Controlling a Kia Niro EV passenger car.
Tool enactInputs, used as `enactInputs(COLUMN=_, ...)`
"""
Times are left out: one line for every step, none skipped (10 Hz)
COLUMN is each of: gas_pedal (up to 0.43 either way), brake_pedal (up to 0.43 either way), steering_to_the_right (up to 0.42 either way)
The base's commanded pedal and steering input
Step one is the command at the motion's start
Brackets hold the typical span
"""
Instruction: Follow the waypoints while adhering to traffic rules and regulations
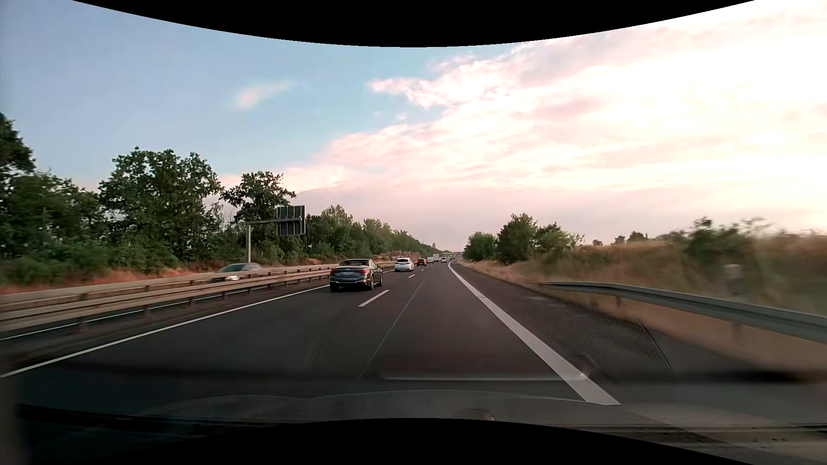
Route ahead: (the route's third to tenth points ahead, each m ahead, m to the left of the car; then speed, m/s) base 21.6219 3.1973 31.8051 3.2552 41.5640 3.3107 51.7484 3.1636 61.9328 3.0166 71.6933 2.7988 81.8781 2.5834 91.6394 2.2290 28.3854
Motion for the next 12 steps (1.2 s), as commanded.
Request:
enactInputs(gas_pedal=0.087, brake_pedal=0.0, steering_to_the_right=-0.003)
enactInputs(gas_pedal=0.087, brake_pedal=0.0, steering_to_the_right=-0.003)
enactInputs(gas_pedal=0.087, brake_pedal=0.0, steering_to_the_right=-0.003)
enactInputs(gas_pedal=0.087, brake_pedal=0.0, steering_to_the_right=-0.003)
enactInputs(gas_pedal=0.087, brake_pedal=0.0, steering_to_the_right=-0.003)
enactInputs(gas_pedal=0.087, brake_pedal=0.0, steering_to_the_right=-0.003)
enactInputs(gas_pedal=0.087, brake_pedal=0.0, steering_to_the_right=-0.003)
enactInputs(gas_pedal=0.087, brake_pedal=0.0, steering_to_the_right=-0.003)
enactInputs(gas_pedal=0.087, brake_pedal=0.0, steering_to_the_right=-0.002)
enactInputs(gas_pedal=0.087, brake_pedal=0.0, steering_to_the_right=-0.002)
enactInputs(gas_pedal=0.087, brake_pedal=0.0, steering_to_the_right=-0.002)
enactInputs(gas_pedal=0.087, brake_pedal=0.0, steering_to_the_right=-0.002)
